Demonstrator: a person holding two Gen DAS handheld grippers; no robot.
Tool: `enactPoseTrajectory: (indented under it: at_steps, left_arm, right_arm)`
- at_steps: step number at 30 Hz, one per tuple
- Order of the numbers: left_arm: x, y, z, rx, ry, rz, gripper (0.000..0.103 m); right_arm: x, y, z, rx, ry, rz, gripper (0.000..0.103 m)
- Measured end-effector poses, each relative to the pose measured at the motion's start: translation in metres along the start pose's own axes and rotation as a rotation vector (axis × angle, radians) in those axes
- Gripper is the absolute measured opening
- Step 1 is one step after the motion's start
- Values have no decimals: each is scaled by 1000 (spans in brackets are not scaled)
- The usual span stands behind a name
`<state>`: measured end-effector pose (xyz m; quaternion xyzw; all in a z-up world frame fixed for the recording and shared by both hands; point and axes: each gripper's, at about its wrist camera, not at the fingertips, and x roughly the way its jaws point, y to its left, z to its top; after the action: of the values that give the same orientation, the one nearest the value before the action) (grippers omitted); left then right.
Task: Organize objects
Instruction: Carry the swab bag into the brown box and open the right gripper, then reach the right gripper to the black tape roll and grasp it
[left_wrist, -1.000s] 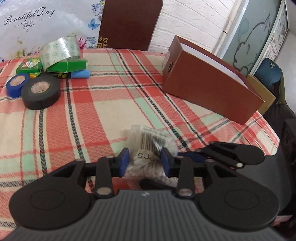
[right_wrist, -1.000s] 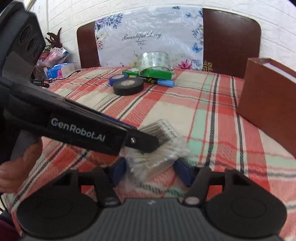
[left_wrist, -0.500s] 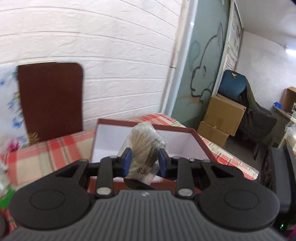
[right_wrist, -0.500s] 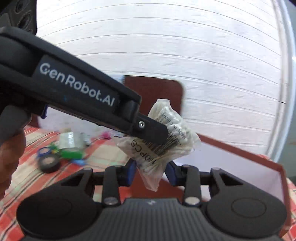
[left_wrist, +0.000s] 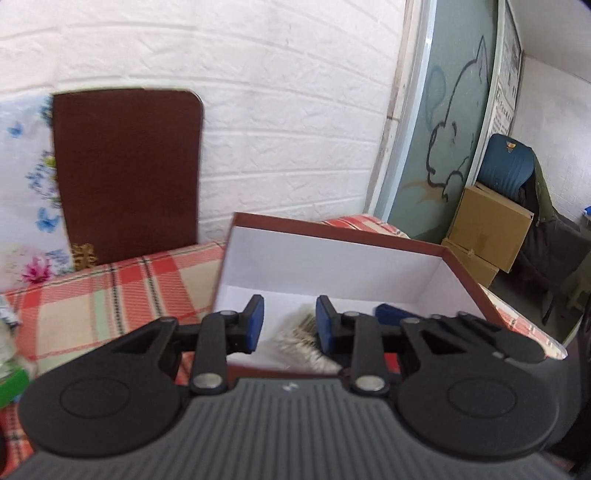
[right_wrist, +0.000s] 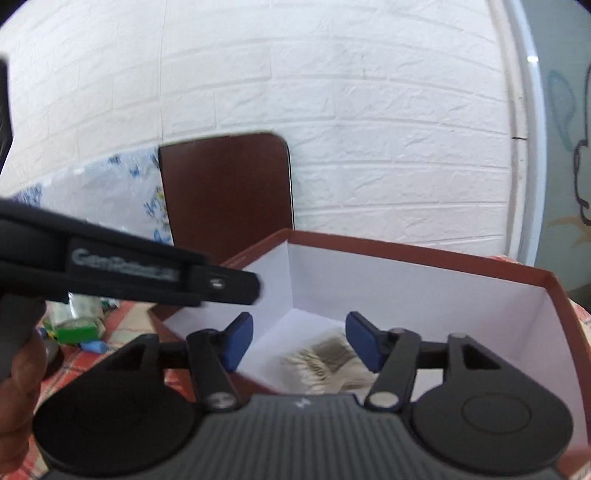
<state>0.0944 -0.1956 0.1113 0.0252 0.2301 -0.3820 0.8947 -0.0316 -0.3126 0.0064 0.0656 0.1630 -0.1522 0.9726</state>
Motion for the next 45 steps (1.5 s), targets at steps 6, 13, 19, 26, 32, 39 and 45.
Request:
enactPoseTrajectory:
  at_steps: [6, 13, 19, 26, 32, 39, 45]
  left_arm:
    - [-73, 42, -77, -11, 43, 70, 34]
    - [-140, 141, -162, -158, 123, 391, 24]
    - [-188, 217, -183, -373, -13, 565, 39]
    - [-190, 216, -184, -369, -30, 560, 40]
    - [-189, 220, -188, -398, -45, 540, 40]
    - [-186, 210, -183, -342, -4, 563, 42]
    - [-147, 137, -147, -285, 125, 227, 42]
  right_arm:
    - [-60, 34, -42, -11, -55, 117, 59]
    - [-14, 129, -73, -131, 231, 335, 54]
    - [26, 218, -62, -257, 297, 462, 56]
    - [112, 299, -48, -345, 341, 458, 80]
    - [107, 299, -52, -369, 348, 437, 81]
    - [14, 202, -76, -352, 363, 397, 81]
    - [-51, 116, -91, -229, 341, 251, 86]
